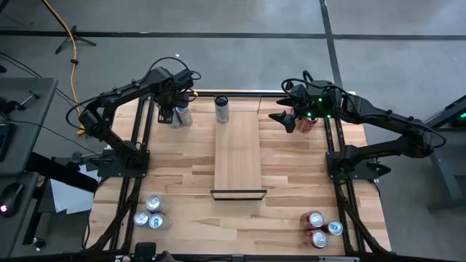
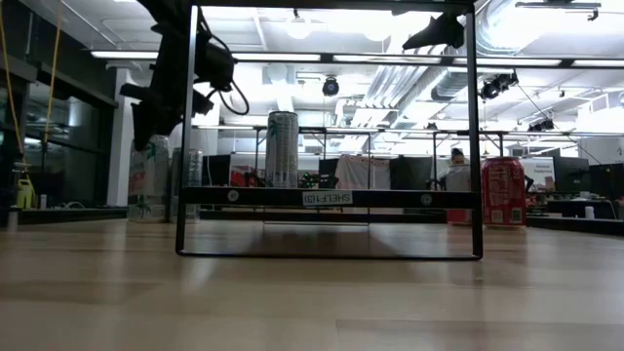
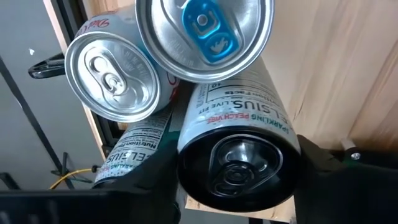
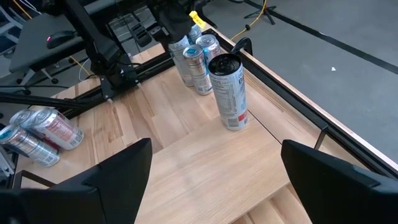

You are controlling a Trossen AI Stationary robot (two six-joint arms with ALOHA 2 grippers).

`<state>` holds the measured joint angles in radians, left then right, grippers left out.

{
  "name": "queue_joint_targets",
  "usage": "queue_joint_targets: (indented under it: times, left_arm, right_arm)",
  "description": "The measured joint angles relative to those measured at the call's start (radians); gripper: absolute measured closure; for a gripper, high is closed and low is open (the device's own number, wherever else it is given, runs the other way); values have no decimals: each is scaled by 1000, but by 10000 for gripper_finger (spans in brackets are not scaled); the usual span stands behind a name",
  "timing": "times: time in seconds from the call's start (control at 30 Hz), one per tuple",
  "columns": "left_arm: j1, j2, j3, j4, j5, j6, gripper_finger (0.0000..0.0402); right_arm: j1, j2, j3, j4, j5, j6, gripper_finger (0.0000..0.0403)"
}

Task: Place canned beverage on shelf
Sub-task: Put the bottom white-pink soda can on the shelf aligned with the other white-pink soda can

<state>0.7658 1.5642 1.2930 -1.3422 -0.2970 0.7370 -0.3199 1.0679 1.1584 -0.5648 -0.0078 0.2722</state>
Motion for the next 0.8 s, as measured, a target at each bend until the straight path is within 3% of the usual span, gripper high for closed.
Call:
queue_joint_targets:
  times: [0.47,0.8]
  left_arm:
    - [-5,-144,-3,-15,59,-110,242]
    - [-107,-181,-3,-231,97,-236,242]
  right_arm:
    - [0,0,0,1,0,-2,59]
    - [0,0,0,9,3,-10,59]
